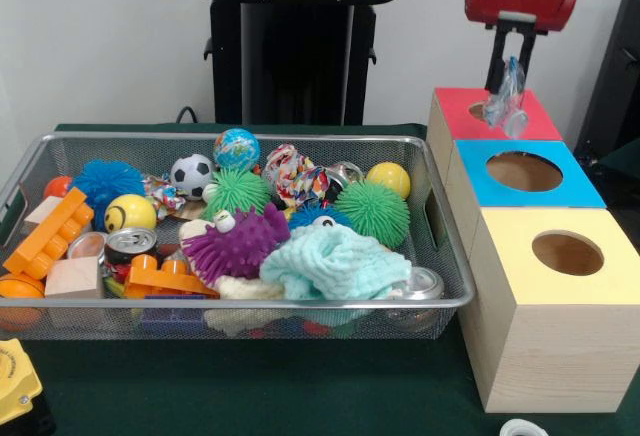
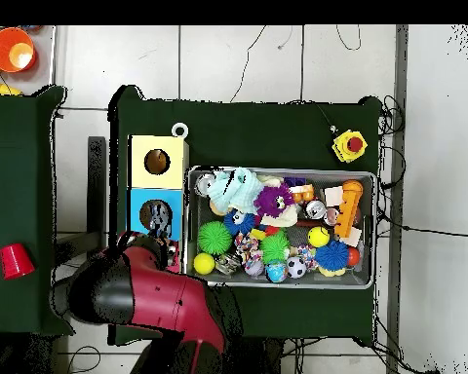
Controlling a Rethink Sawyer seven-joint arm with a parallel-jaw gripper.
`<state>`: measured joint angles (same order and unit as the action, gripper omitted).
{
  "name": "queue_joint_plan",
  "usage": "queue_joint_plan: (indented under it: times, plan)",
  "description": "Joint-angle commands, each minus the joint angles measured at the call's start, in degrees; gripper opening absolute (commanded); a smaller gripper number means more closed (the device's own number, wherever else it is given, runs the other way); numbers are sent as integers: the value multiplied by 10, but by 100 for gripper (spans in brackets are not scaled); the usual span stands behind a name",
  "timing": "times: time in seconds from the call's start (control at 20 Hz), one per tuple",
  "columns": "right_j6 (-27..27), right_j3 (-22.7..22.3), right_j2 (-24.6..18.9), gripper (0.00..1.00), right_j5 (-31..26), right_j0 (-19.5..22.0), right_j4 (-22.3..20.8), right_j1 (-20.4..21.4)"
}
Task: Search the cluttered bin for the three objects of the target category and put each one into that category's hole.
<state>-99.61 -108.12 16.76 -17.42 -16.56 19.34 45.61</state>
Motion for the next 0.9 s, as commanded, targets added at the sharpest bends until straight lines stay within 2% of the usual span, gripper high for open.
queue_joint_plan:
  times: [0.05,0.2,0.35,0.55,0.9]
  plan:
    - [-119,120,-39,0,-98,7,19,-73]
    - [-123,125,-38,0,-104,4,18,-76]
    - [-121,111,-41,0,-102,8,19,-68]
    - [-122,91,-53,0,-71,16,24,-69]
    - [-154,80,-65,0,-5,7,49,-109]
